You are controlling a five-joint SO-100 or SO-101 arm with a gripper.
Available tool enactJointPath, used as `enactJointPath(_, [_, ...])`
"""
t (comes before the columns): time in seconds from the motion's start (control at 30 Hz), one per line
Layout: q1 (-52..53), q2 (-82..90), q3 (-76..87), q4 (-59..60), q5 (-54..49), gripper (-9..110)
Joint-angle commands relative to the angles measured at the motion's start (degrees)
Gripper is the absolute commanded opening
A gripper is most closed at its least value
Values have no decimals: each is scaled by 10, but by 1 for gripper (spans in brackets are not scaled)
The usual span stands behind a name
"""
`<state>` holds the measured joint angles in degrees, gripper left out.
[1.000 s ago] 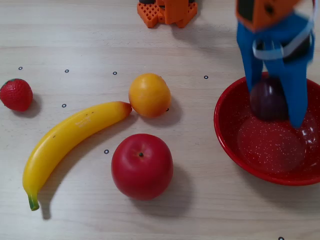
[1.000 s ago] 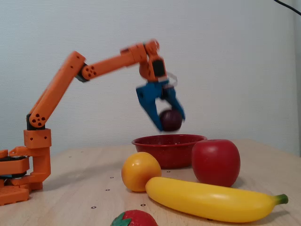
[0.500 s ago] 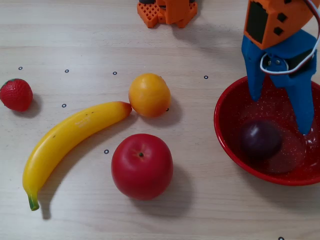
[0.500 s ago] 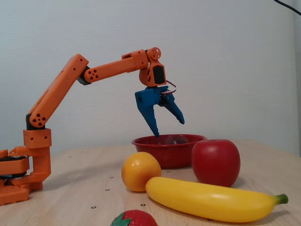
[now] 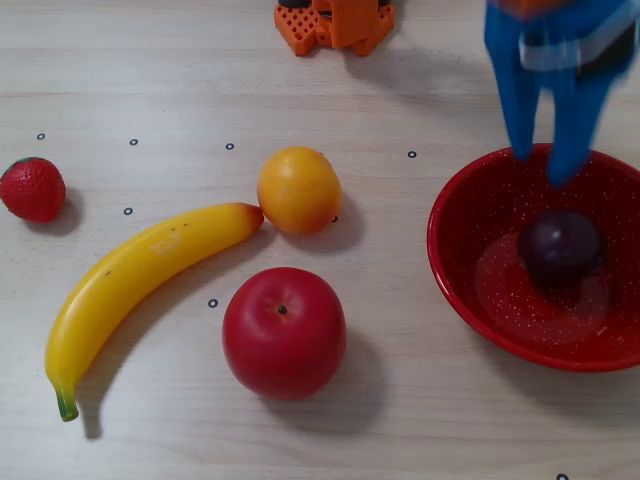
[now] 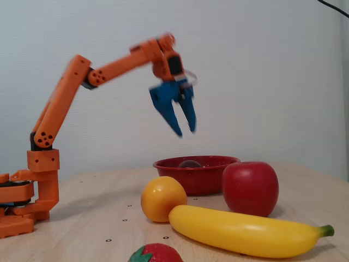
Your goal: Put the plum in the red bowl.
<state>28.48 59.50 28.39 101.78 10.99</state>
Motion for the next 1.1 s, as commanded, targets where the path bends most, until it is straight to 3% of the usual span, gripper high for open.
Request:
enactJointPath(0.0, [-40, 98, -40, 24, -18, 0])
enactJointPath(0.33, [-142, 314, 153, -21, -45, 0])
enactJointPath(0.73, [-312, 685, 639, -252, -18, 0])
enactJointPath(1.07, [-337, 931, 904, -316, -2, 0])
